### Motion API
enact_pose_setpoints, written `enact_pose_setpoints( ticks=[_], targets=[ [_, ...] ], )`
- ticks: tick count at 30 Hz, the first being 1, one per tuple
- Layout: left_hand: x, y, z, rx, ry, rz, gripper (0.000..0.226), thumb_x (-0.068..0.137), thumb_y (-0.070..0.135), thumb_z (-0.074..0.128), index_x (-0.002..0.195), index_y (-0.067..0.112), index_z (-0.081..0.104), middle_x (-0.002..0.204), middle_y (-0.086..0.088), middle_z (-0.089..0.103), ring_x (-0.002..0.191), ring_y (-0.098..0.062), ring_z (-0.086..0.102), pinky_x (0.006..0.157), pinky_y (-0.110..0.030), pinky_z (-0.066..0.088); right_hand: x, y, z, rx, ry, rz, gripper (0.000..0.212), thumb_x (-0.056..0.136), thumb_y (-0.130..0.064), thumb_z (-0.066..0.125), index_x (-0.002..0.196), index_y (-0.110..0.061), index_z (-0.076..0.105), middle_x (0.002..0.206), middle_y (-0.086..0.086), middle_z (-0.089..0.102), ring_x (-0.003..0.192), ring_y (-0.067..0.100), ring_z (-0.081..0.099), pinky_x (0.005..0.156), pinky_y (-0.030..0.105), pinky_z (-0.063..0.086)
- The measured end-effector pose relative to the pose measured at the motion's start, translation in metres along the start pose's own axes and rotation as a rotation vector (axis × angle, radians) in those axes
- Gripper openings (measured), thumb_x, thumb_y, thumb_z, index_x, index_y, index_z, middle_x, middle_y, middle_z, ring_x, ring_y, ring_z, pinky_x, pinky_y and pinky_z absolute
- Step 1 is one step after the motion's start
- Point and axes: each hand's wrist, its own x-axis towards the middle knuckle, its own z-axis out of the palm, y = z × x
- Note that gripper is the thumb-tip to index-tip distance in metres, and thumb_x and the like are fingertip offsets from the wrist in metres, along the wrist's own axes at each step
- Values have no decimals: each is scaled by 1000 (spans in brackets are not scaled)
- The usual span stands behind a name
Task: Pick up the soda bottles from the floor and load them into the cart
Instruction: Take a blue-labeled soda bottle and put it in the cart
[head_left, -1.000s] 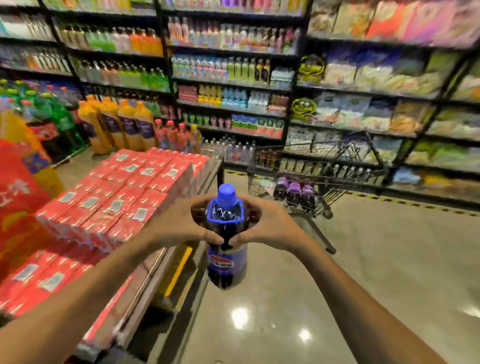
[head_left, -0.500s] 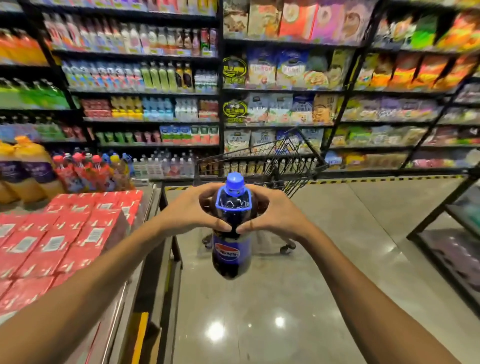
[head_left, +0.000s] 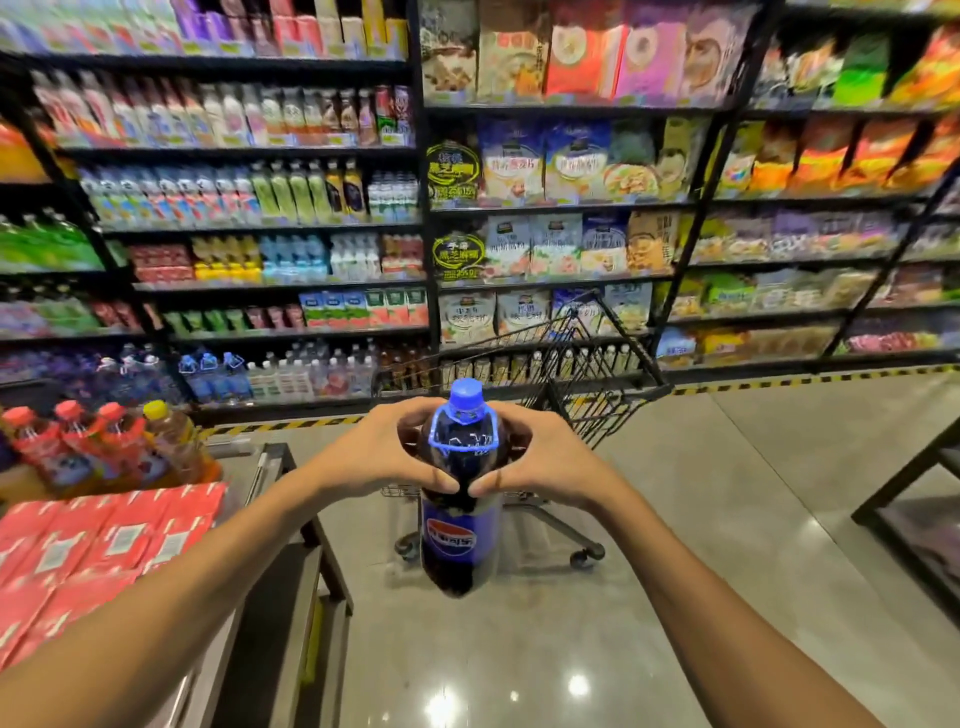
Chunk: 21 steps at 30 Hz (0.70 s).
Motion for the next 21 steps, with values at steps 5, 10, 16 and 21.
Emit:
enact_pose_setpoints(
  ticks=[5,10,16,21],
  targets=[
    [57,-18,-23,-6,43,-4,79,65,8,95,135,21,61,125,4,72,118,-17,67,103,-52,53,65,18,-20,-31,-39,-13,79,60,-25,98,132,-30,68,120,-10,76,116,13,71,103,48,56],
    [103,-41,-53,7,79,-10,77,67,1,92,133,26,62,123,6,73,116,-16,68,101,-45,55,128,33,-28,-86,-85,-6,77,64,-26,96,134,-34,66,120,-16,75,115,5,69,103,46,56],
    [167,-76,-105,1,73,-20,86,58,25,96,137,25,60,125,9,71,118,-13,67,103,-50,52,216,48,-26,-113,-95,18,81,62,-36,95,136,-37,64,126,-20,71,121,2,64,107,46,53],
    [218,-111,-148,-44,57,-21,91,57,25,97,139,25,58,128,7,70,120,-14,66,106,-51,50,284,60,-20,-124,-86,50,81,62,-32,96,136,-39,63,126,-20,71,121,2,64,107,46,53]
  ],
)
